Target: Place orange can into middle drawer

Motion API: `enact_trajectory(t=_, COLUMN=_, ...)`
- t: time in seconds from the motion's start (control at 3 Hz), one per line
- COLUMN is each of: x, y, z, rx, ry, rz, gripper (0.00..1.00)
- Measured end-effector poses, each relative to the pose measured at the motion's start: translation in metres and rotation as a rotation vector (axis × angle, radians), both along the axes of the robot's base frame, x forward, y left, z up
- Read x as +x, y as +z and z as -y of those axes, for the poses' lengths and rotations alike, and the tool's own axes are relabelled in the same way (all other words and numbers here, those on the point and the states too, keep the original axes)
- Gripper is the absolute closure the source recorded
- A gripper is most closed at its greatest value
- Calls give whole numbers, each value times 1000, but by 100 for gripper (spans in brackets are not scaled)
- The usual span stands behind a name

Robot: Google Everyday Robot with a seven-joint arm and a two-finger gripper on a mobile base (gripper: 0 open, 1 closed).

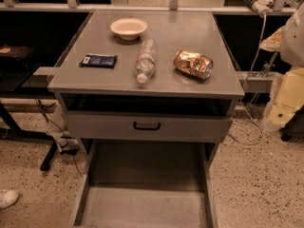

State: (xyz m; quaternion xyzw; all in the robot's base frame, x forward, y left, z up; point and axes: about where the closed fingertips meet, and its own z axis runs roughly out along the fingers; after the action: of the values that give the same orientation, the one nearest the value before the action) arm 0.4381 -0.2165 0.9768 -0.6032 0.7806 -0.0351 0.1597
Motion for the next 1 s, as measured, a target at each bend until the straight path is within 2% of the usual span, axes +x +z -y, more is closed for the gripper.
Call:
enact_trajectory(t=0.33, x=-1, y=4, z=-1, rx=-1, ry=-1, rz=9, gripper=0)
enact_trajectory(t=0.67, x=6, y=17, z=-7, rx=-15, ry=-54, rz=-10, gripper=0)
enact_trajectory(t=1.0, x=47, y=33, z=-35, rx=-27, ry=-138, rz=-27, gripper=0)
